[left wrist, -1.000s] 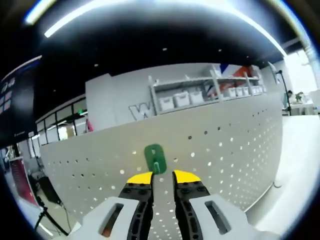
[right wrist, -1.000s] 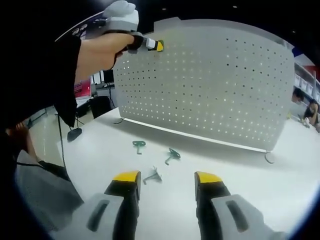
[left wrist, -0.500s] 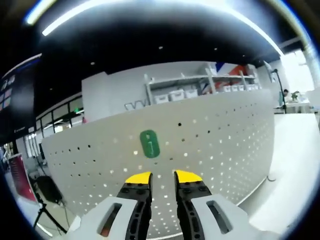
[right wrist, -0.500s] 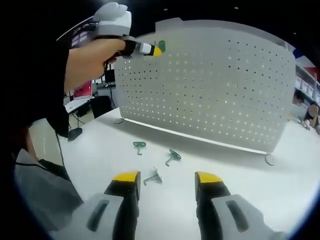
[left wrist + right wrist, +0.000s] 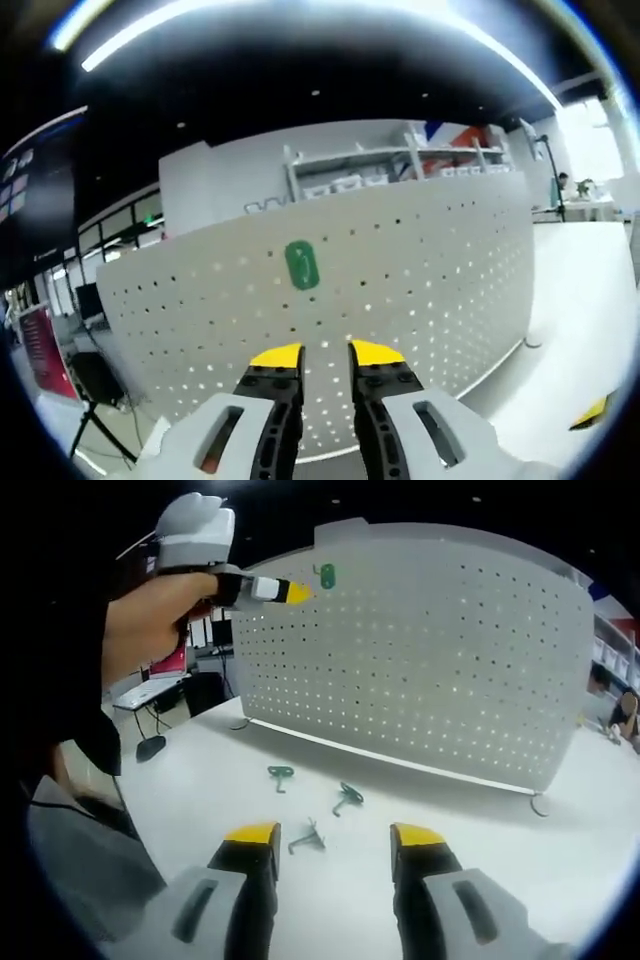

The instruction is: Insert the hook assembly into the mounting plate slot until the hook locks in place.

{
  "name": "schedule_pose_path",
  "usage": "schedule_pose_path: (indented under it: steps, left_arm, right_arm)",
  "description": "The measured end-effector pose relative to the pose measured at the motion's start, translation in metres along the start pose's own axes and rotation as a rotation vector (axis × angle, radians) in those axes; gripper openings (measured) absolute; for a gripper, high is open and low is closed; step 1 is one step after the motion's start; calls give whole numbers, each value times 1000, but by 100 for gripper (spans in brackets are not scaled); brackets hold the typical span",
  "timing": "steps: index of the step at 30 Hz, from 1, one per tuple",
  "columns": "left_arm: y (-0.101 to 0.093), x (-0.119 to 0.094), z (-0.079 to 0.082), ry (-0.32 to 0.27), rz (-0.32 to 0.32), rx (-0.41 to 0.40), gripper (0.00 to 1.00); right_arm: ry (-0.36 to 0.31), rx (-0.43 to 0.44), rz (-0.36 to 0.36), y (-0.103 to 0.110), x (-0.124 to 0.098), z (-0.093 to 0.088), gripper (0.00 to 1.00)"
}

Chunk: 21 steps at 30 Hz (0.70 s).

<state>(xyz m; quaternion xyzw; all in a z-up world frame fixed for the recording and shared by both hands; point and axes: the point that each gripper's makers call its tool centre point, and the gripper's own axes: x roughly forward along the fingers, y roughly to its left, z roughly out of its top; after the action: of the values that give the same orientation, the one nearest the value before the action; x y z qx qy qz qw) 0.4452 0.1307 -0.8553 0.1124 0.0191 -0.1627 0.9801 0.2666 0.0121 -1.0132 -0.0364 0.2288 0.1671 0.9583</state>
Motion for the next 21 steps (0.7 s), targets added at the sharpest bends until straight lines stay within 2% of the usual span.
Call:
schedule_pose_path:
  steps: [21]
  left_arm:
    - [3,-38,-20,18,-17,-13,17]
  right_arm:
    - [-5,-25,21,8,5,5,42]
